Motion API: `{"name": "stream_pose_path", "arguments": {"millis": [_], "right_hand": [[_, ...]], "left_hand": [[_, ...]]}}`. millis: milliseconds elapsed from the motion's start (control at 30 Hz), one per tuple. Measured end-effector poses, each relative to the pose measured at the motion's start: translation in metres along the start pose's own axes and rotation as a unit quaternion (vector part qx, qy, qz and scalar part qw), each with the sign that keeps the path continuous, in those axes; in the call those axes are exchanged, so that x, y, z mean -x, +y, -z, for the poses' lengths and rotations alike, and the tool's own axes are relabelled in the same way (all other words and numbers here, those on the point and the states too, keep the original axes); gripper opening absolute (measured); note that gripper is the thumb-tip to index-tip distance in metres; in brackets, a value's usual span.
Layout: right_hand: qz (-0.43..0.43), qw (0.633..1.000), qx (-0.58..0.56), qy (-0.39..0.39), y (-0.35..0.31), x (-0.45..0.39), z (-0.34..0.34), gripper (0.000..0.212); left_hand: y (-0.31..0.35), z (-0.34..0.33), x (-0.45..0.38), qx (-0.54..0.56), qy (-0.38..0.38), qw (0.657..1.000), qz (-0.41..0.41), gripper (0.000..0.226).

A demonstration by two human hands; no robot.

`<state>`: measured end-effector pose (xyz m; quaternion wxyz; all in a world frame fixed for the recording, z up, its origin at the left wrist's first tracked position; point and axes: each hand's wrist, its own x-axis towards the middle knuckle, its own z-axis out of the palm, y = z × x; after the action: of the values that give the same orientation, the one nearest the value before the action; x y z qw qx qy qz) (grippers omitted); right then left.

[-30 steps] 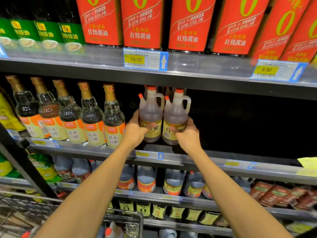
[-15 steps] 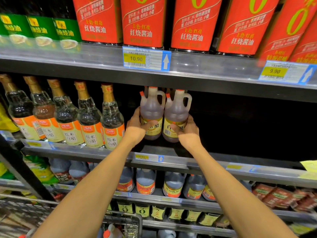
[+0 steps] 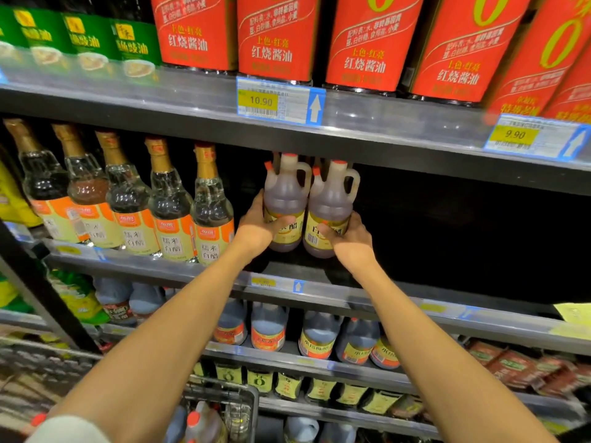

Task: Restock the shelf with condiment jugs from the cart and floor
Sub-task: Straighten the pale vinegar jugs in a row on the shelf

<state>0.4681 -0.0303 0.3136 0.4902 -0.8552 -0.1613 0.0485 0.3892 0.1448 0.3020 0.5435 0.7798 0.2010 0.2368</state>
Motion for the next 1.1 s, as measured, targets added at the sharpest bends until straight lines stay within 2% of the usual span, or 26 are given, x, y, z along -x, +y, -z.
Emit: {"name": "stream_pose_path", "arguments": {"millis": [167,267,333,400,567,633,700,800,967,1100], "right_hand": [[0.014,0.999,-0.04,0.017,0.001,0.028,0.012,0.073],[0.08,0.995,-0.023,0.059,0.003,0.058,0.019,0.055],[0.138,0.988,-0.014,0.06,0.002,0.078,0.018,0.04],[0.173,0.985,-0.015,0.016,-0.001,0.098,0.011,0.033],[0.22,0.958,0.038,-0.178,0.004,0.15,-0.028,0.031],[0.223,0.931,0.088,-0.275,0.014,0.163,-0.05,0.037],[0.229,0.889,0.16,-0.364,0.028,0.172,-0.077,0.044],[0.225,0.826,0.243,-0.457,0.052,0.178,-0.124,0.05],[0.242,0.727,0.328,-0.553,0.095,0.172,-0.196,0.057],[0.279,0.653,0.373,-0.597,0.124,0.159,-0.252,0.059]], "left_hand": [[0.007,0.014,0.037,-0.09,-0.01,0.996,-0.011,0.083],[0.007,0.035,0.071,-0.09,-0.021,0.996,-0.021,0.08],[0.004,0.052,0.099,-0.061,-0.027,0.998,-0.014,0.071],[-0.004,0.069,0.131,-0.043,-0.016,0.999,-0.006,0.062],[-0.062,0.11,0.212,-0.043,0.051,0.995,0.073,0.052],[-0.089,0.118,0.248,-0.039,0.07,0.988,0.129,0.052],[-0.12,0.119,0.283,-0.042,0.076,0.978,0.192,0.054],[-0.164,0.105,0.326,-0.023,0.078,0.955,0.285,0.057],[-0.249,0.066,0.37,0.033,0.119,0.916,0.381,0.055],[-0.269,0.042,0.374,0.019,0.162,0.901,0.403,0.029]]}}
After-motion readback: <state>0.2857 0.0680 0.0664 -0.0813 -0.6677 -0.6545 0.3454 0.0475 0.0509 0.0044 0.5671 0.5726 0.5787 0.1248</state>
